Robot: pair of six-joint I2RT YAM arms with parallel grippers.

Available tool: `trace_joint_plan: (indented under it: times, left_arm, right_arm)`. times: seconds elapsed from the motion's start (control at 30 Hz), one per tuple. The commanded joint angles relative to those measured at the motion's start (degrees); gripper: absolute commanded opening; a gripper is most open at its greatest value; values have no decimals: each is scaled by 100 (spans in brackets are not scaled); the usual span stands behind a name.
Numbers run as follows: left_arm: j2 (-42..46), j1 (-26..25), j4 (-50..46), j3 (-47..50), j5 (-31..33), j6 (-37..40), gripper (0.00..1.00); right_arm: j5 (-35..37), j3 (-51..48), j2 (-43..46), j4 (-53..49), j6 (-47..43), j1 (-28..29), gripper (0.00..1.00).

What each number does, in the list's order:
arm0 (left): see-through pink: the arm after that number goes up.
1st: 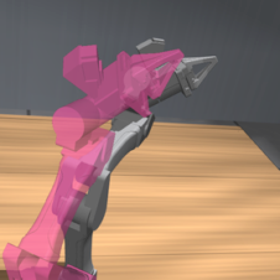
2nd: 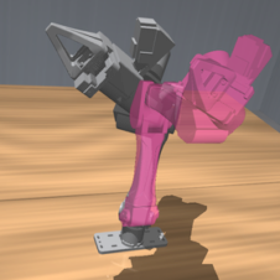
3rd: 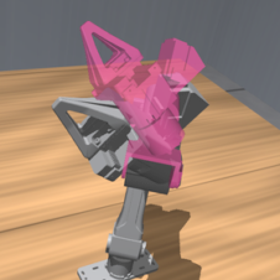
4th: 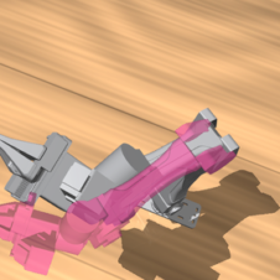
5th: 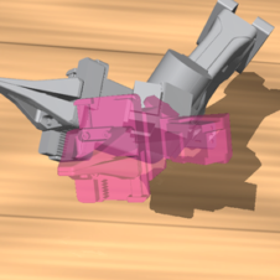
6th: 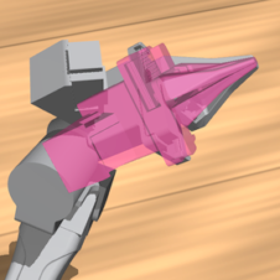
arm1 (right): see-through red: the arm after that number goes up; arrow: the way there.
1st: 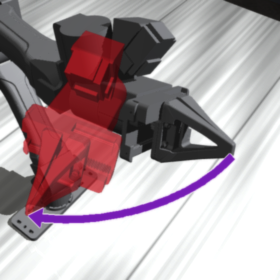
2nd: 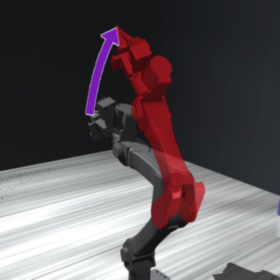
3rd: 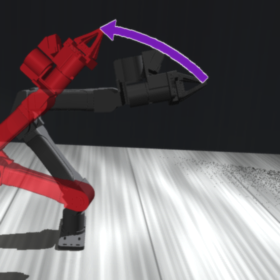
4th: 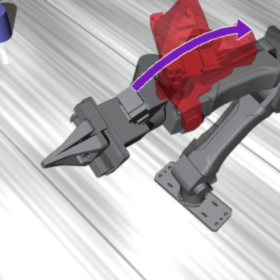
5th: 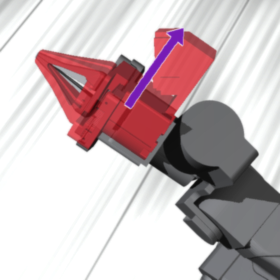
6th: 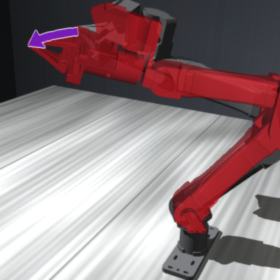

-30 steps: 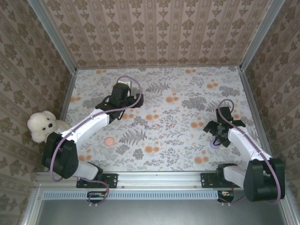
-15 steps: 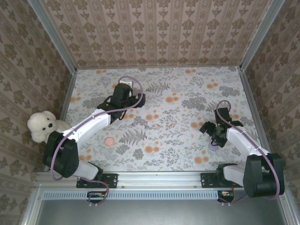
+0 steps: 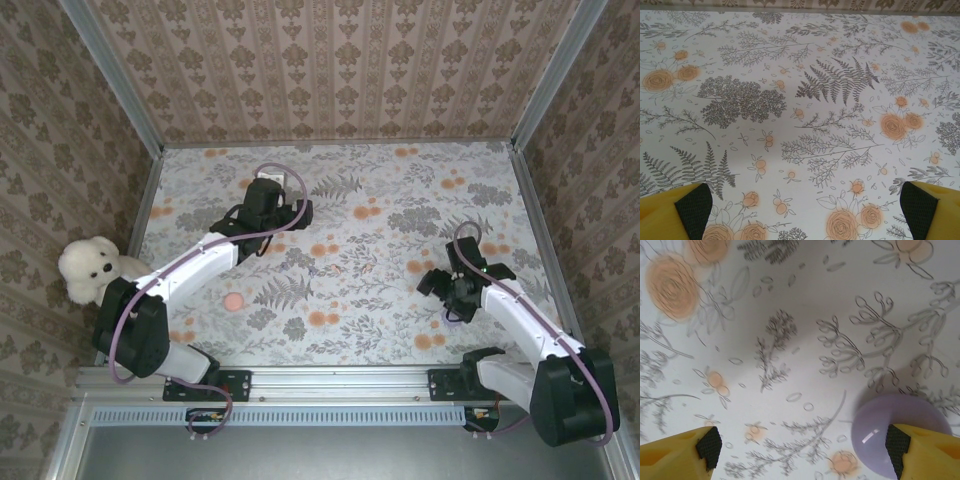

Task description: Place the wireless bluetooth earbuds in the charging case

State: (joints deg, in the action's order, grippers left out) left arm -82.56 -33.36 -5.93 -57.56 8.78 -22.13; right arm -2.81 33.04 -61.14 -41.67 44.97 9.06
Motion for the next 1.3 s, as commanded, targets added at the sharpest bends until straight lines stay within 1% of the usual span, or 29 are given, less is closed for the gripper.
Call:
trace_joint_plan:
  times: [0.0,0.07,0.17,0.27,0.43,0.5,0.57,0.8,0.97,1.1,1.27]
  left_arm:
    - [-32,-55,110,3,-52,-87,100]
    - [-24,-63,121,0,-34,-84,100]
    - [-40,-59,118,9,-21,-74,100]
    - [-49,-64,128,18,-7,-64,100]
    - [-41,-61,136,19,1,-41,100]
    - [-49,-64,152,19,5,-30,100]
    - [-54,-65,160,25,19,-28,100]
    - [-62,-63,180,26,45,-8,100]
    - [-58,-64,196,60,51,-19,100]
    - [-49,-63,206,63,59,-16,100]
    - [-49,-65,219,61,63,-27,100]
  right_arm:
    - [816,348,-136,-721,-67,180,89]
    - [1039,379,-132,-825,-50,204,90]
    - [1174,361,1,-838,32,210,91]
    - [1188,344,-54,-825,55,210,92]
    - [1085,337,-458,-755,56,208,93]
    - [977,309,-529,-653,72,209,98]
    - [848,287,-569,-526,91,205,99]
    - [229,223,-762,-30,121,210,96]
    - [-95,238,-871,136,184,245,95]
    - [-293,277,-855,244,387,446,95]
    - [-393,474,-864,301,709,885,95]
